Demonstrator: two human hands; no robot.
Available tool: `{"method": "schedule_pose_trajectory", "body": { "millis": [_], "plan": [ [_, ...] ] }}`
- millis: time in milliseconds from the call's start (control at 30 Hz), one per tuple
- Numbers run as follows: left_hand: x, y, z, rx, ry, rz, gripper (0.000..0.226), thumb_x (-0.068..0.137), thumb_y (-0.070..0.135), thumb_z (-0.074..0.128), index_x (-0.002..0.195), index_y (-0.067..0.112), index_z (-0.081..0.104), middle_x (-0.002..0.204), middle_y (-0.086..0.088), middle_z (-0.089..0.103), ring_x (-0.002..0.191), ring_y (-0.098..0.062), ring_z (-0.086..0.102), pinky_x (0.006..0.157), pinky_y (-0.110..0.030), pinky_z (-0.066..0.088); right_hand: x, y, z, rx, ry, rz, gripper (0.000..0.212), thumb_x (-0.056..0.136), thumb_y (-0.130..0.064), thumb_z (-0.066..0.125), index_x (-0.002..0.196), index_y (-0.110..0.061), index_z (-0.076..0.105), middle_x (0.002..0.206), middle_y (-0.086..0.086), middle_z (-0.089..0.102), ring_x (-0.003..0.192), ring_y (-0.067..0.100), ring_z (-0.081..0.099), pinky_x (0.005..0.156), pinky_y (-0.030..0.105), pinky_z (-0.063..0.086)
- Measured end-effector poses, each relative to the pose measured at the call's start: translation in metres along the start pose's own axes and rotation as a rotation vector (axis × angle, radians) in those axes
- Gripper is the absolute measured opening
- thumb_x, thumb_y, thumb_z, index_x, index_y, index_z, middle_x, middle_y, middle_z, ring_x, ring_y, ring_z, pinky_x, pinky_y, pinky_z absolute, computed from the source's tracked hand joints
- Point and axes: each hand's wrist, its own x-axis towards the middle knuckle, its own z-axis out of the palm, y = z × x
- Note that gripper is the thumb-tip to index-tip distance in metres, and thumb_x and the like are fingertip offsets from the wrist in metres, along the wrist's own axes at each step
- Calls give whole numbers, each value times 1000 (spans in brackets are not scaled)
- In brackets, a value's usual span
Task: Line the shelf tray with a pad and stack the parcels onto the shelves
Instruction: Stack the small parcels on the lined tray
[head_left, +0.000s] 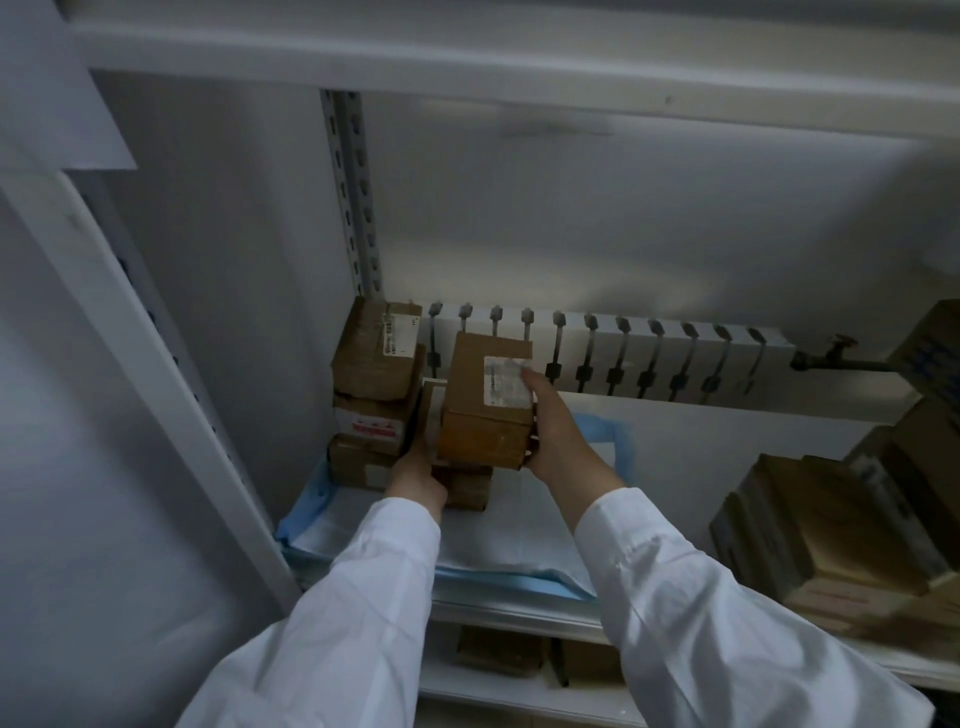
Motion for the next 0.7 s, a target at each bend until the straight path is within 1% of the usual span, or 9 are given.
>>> {"method": "schedule_pose_trajectory", "body": {
  "millis": [67,200,267,333,367,400,500,600,700],
  "plan": [
    [-8,4,2,-8,-79,-63,37,99,44,34,130,28,45,132,-10,51,128,-38,41,104,-58,31,2,4,2,3,9,17,39,91,-46,52,118,-17,52,90,5,58,84,23,56,79,38,49],
    [-27,10,3,-40,-39,3,43,104,24,26,145,13,32,150,-13,35,137,-36,34,103,-48,35,4,11,13,-34,-3,12,49,94,-44,50,129,-9,49,96,7,61,83,21,57,92,39,47],
    [-34,12,4,-69,-91,-5,43,105,24,21,146,19,28,153,-11,30,140,-38,24,110,-51,24,5,12,15,-45,-3,27,52,94,-43,49,133,-8,48,110,10,62,82,19,57,83,32,52],
    [-37,13,3,-55,-98,-1,43,105,22,18,146,17,27,153,-12,29,140,-38,24,111,-50,23,1,12,15,-71,-31,46,46,95,-42,47,129,-10,48,106,4,61,76,14,54,63,25,46],
    [-36,13,2,-42,-77,17,43,105,21,19,146,14,29,152,-12,31,139,-38,27,110,-48,25,3,13,13,-90,-57,58,40,96,-39,47,127,-14,47,101,1,58,78,14,52,61,25,41],
    [-34,11,1,-71,-69,36,42,105,20,21,146,14,30,150,-12,34,138,-37,29,109,-48,27,3,13,13,-118,-87,66,34,95,-35,49,124,-16,47,102,1,57,83,15,52,65,26,40],
    [-29,12,-4,-244,-78,-11,42,104,26,22,144,23,34,150,-9,36,137,-38,29,111,-52,23,4,17,13,-197,-133,39,46,87,-24,57,130,-14,44,117,7,55,104,24,51,94,38,40],
    [-36,15,-4,-323,-36,3,42,103,22,24,144,22,33,150,-8,36,138,-35,30,111,-49,24,1,16,15,-212,-166,-10,46,92,-20,55,135,-14,43,107,2,58,101,24,54,93,38,43],
    [-44,15,-3,-353,11,9,43,102,19,24,144,22,35,150,-8,37,137,-34,31,110,-48,26,-1,14,15,-303,-152,-42,46,95,-27,51,139,-16,41,136,6,51,127,30,43,105,45,31]
  ]
}}
